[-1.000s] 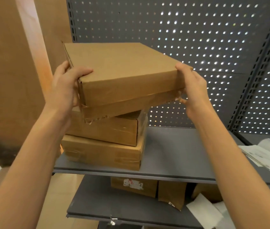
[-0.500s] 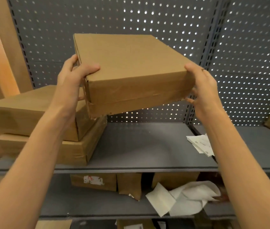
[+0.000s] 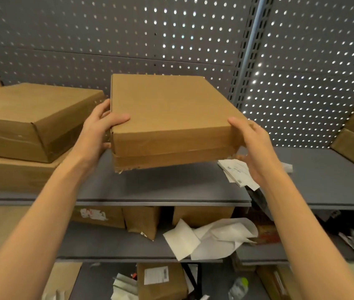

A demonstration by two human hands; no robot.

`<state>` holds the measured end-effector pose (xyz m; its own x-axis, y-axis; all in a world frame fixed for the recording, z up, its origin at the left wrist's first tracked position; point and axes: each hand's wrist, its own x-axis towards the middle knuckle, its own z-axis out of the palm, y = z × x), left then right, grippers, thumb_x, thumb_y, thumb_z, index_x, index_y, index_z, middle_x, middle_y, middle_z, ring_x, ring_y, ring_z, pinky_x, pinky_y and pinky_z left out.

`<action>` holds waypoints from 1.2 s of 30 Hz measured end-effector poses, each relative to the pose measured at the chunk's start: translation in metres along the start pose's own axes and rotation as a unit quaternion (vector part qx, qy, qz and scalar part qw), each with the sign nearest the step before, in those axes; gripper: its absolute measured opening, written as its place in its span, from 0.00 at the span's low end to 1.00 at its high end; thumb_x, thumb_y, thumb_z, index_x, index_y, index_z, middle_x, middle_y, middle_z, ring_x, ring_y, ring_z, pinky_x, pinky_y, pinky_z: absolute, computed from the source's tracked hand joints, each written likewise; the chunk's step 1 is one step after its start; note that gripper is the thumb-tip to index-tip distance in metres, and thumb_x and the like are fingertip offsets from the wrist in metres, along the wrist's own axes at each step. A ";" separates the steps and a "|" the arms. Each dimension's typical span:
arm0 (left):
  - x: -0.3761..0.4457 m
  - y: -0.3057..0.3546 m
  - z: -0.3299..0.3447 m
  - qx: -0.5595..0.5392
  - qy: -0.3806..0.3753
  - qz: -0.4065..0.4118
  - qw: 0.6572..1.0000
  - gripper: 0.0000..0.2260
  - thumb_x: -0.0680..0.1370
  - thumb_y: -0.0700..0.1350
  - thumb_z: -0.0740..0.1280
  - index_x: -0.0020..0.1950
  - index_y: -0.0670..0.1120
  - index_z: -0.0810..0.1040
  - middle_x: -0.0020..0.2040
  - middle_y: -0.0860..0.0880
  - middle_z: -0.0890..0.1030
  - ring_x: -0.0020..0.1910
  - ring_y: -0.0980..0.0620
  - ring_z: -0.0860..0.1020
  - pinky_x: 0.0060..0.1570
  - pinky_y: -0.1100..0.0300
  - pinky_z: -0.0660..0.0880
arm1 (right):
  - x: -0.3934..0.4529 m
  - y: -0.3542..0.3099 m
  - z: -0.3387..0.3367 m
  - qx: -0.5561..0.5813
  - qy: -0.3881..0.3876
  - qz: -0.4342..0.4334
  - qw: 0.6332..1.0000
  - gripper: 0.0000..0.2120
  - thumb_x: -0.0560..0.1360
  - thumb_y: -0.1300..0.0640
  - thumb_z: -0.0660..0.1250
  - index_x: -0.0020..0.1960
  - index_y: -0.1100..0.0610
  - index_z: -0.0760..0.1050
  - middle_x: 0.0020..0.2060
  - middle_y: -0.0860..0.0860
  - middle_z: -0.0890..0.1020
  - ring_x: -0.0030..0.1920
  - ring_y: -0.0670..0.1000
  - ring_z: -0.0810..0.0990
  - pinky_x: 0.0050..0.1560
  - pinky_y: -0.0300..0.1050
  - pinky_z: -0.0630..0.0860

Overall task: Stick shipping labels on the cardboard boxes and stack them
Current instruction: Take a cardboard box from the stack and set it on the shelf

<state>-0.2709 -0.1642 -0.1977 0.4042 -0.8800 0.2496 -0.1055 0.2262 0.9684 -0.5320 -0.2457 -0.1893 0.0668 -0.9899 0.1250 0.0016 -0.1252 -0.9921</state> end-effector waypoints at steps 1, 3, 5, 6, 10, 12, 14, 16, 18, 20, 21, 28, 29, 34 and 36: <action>0.001 -0.006 -0.002 0.004 -0.004 -0.011 1.000 0.44 0.60 0.62 0.69 0.74 0.54 0.60 0.66 0.52 0.72 0.62 0.50 0.72 0.60 0.50 0.71 | -0.002 0.006 0.001 -0.005 0.001 0.002 1.000 0.16 0.74 0.47 0.67 0.59 0.53 0.74 0.49 0.43 0.74 0.49 0.44 0.73 0.44 0.47 0.76; 0.003 -0.019 -0.002 0.013 -0.018 -0.029 0.999 0.42 0.62 0.60 0.70 0.74 0.54 0.60 0.66 0.53 0.72 0.63 0.50 0.72 0.58 0.52 0.72 | -0.003 0.020 0.002 -0.005 0.005 0.013 1.000 0.17 0.75 0.48 0.66 0.60 0.53 0.73 0.49 0.43 0.74 0.48 0.43 0.73 0.43 0.48 0.77; 0.009 -0.032 0.001 0.021 -0.030 -0.041 0.998 0.38 0.65 0.57 0.67 0.74 0.54 0.61 0.66 0.52 0.71 0.62 0.51 0.71 0.51 0.57 0.73 | 0.000 0.036 0.004 0.000 0.010 0.034 0.999 0.18 0.74 0.48 0.67 0.62 0.53 0.72 0.50 0.43 0.74 0.49 0.42 0.73 0.52 0.52 0.77; 0.011 -0.038 0.001 0.018 -0.034 -0.052 0.998 0.36 0.66 0.56 0.66 0.73 0.53 0.61 0.66 0.52 0.71 0.62 0.51 0.71 0.49 0.58 0.72 | 0.000 0.043 0.005 0.000 0.012 0.046 0.999 0.20 0.74 0.47 0.67 0.63 0.53 0.71 0.51 0.43 0.74 0.50 0.42 0.73 0.54 0.53 0.76; 0.017 -0.060 0.003 0.008 -0.033 -0.094 0.995 0.34 0.65 0.54 0.65 0.72 0.54 0.64 0.62 0.54 0.72 0.61 0.50 0.70 0.49 0.58 0.69 | 0.000 0.065 0.009 -0.004 0.014 0.069 0.998 0.23 0.74 0.47 0.67 0.66 0.52 0.68 0.55 0.45 0.73 0.50 0.41 0.72 0.53 0.50 0.75; 0.020 -0.068 0.006 0.008 -0.032 -0.099 0.994 0.32 0.65 0.53 0.64 0.70 0.55 0.65 0.59 0.55 0.73 0.60 0.51 0.70 0.50 0.58 0.69 | 0.002 0.072 0.010 -0.002 0.017 0.073 0.997 0.23 0.74 0.47 0.67 0.66 0.51 0.67 0.54 0.45 0.73 0.49 0.40 0.72 0.50 0.47 0.74; 0.024 -0.073 0.008 0.009 -0.031 -0.103 0.994 0.34 0.63 0.53 0.65 0.70 0.55 0.65 0.60 0.54 0.73 0.59 0.51 0.71 0.52 0.58 0.68 | 0.005 0.076 0.011 -0.011 0.017 0.078 0.997 0.22 0.74 0.47 0.67 0.65 0.50 0.67 0.52 0.43 0.72 0.48 0.40 0.71 0.46 0.45 0.72; 0.027 -0.077 0.007 0.019 -0.037 -0.108 0.993 0.36 0.60 0.55 0.67 0.69 0.55 0.66 0.60 0.54 0.73 0.59 0.52 0.71 0.57 0.56 0.68 | 0.007 0.080 0.011 -0.023 0.018 0.081 0.996 0.21 0.74 0.47 0.67 0.64 0.49 0.66 0.52 0.43 0.72 0.48 0.41 0.72 0.48 0.46 0.71; 0.031 -0.081 0.007 0.025 -0.042 -0.112 0.993 0.32 0.62 0.55 0.67 0.67 0.57 0.67 0.59 0.56 0.73 0.59 0.52 0.71 0.62 0.54 0.67 | 0.010 0.082 0.012 -0.028 0.021 0.085 0.996 0.20 0.74 0.46 0.67 0.63 0.48 0.67 0.53 0.44 0.73 0.51 0.44 0.73 0.50 0.47 0.72; 0.034 -0.084 0.007 0.024 -0.042 -0.112 0.993 0.27 0.66 0.53 0.64 0.65 0.57 0.68 0.58 0.57 0.74 0.59 0.52 0.72 0.61 0.55 0.68 | 0.013 0.083 0.014 -0.038 0.023 0.083 0.996 0.20 0.74 0.46 0.67 0.63 0.48 0.67 0.54 0.45 0.73 0.53 0.46 0.72 0.48 0.45 0.72; 0.035 -0.085 0.008 0.025 -0.042 -0.111 0.993 0.25 0.66 0.52 0.64 0.64 0.58 0.68 0.57 0.58 0.74 0.57 0.53 0.72 0.58 0.57 0.68 | 0.014 0.083 0.014 -0.045 0.023 0.081 0.995 0.21 0.74 0.46 0.67 0.64 0.49 0.67 0.55 0.46 0.72 0.52 0.46 0.72 0.45 0.43 0.72; 0.040 -0.092 0.009 0.022 -0.034 -0.116 0.992 0.29 0.65 0.51 0.62 0.67 0.56 0.66 0.54 0.58 0.73 0.52 0.55 0.72 0.49 0.60 0.68 | 0.019 0.088 0.018 -0.056 0.018 0.088 0.994 0.19 0.74 0.48 0.68 0.61 0.47 0.65 0.47 0.41 0.70 0.46 0.40 0.70 0.38 0.39 0.69; 0.041 -0.092 0.009 0.023 -0.032 -0.117 0.992 0.30 0.64 0.51 0.62 0.68 0.56 0.66 0.53 0.58 0.73 0.51 0.55 0.72 0.48 0.60 0.68 | 0.019 0.089 0.018 -0.054 0.019 0.089 0.994 0.19 0.73 0.48 0.68 0.61 0.47 0.65 0.47 0.40 0.70 0.46 0.40 0.70 0.38 0.40 0.69; 0.043 -0.094 0.007 0.038 -0.044 -0.117 0.991 0.33 0.64 0.52 0.61 0.71 0.54 0.64 0.56 0.56 0.73 0.52 0.56 0.72 0.49 0.61 0.68 | 0.019 0.089 0.019 -0.057 0.018 0.093 0.994 0.20 0.74 0.48 0.67 0.62 0.48 0.65 0.46 0.39 0.69 0.45 0.40 0.70 0.35 0.39 0.67; 0.045 -0.094 0.004 0.056 -0.053 -0.117 0.990 0.36 0.63 0.53 0.63 0.72 0.53 0.63 0.61 0.52 0.71 0.54 0.56 0.71 0.52 0.60 0.68 | 0.020 0.089 0.018 -0.059 0.015 0.095 0.994 0.20 0.74 0.48 0.67 0.63 0.48 0.65 0.46 0.40 0.69 0.45 0.40 0.69 0.35 0.39 0.67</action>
<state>-0.2467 -0.2265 -0.2773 0.3321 -0.9432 0.0108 -0.1223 -0.0317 0.9920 -0.5125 -0.2753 -0.2749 0.0253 -0.9977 -0.0635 -0.1264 0.0598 -0.9902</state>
